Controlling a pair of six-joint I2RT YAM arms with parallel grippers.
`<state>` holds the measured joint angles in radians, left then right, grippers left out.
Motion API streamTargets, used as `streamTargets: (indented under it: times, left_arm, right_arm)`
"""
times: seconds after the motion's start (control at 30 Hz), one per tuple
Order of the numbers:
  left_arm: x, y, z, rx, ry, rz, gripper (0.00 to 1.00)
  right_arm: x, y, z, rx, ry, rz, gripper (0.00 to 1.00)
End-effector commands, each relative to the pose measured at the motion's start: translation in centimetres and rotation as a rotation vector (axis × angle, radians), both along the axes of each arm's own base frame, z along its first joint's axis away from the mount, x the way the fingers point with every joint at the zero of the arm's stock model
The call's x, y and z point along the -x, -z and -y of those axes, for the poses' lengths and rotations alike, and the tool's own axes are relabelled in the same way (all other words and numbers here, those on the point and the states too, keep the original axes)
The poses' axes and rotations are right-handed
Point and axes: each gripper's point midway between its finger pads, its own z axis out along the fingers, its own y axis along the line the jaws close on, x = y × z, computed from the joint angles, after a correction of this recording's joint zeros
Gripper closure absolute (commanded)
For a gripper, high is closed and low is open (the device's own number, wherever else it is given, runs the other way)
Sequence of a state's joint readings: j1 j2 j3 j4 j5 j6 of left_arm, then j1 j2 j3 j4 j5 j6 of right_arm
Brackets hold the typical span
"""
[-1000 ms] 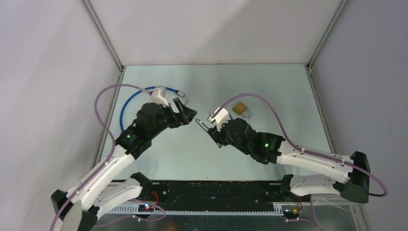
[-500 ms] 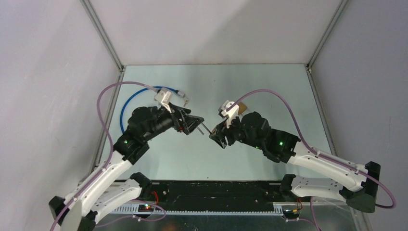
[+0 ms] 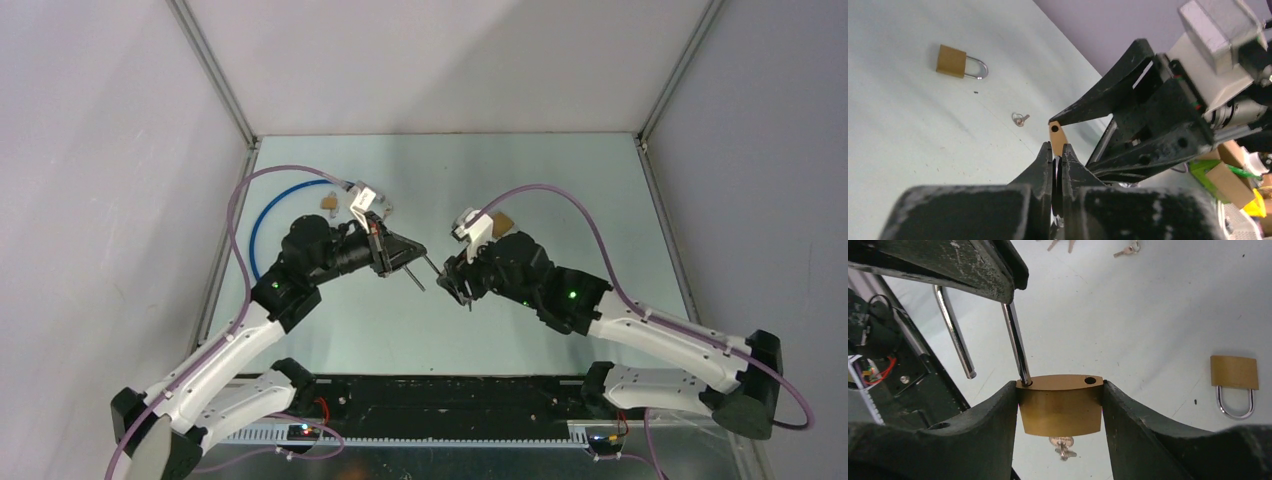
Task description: Unlock with the key
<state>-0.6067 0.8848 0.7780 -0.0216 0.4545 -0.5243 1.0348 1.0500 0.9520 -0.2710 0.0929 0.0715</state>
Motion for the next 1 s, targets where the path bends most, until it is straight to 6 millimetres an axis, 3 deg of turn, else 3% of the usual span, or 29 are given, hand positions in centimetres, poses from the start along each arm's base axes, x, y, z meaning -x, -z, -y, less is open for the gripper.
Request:
streamTargets:
  times: [0.0, 0.17, 0.2, 0.3, 0.33, 0.37, 0.47, 0.57, 0.73, 0.97]
  left_arm:
    - [-1.1, 2.7, -0.9, -0.044, -0.113, -0.122, 0.99]
    - [-2.7, 6.6, -2.8, -0.113, -0.252, -0.256, 1.0]
    - [-3.0, 7.3, -3.2, -0.13, -0.274, -0.271, 0.96]
    - [-4.4, 10.4, -5.9, -0.213, -0.41, -0.318, 0.72]
    - [-4.9, 10.9, -6.9, -0.223, -0.454, -0.326, 0.58]
    - [-5.2, 12.1, -8.0, -0.252, -0.507, -0.342, 0.52]
    - [-5.6, 13.2, -10.8, -0.268, -0.622, -0.36, 0.37]
    - [-5.8, 12.8, -13.4, -0.27, -0.744, -0.321, 0.27]
    - [-5.2, 11.6, -18.7, -0.33, -0.973, -0.275, 0.17]
    - [-3.1, 5.4, -24.9, -0.411, -1.183, -0.034, 0.1]
  right_arm:
    - [-2.9, -3.0, -1.1, -0.095, 0.114, 0.114, 1.0]
    - [-4.5, 0.4, -2.7, -0.045, 0.155, 0.094, 1.0]
    - [-4.8, 1.3, -3.3, -0.034, 0.153, 0.087, 1.0]
    - [-5.4, 2.2, -5.2, -0.059, 0.139, 0.08, 1.0]
    - [-5.6, 3.2, -6.0, -0.044, 0.126, 0.065, 1.0]
    - [-5.6, 3.3, -6.7, -0.053, 0.113, 0.061, 1.0]
    - [-6.2, 5.7, -8.9, -0.016, 0.09, 0.035, 1.0]
    - [-6.5, 8.8, -10.6, 0.039, 0.069, 0.003, 1.0]
    - [-7.3, 11.5, -13.0, 0.089, 0.047, -0.035, 1.0]
    - [-10.5, 15.4, -14.9, 0.184, 0.103, -0.108, 1.0]
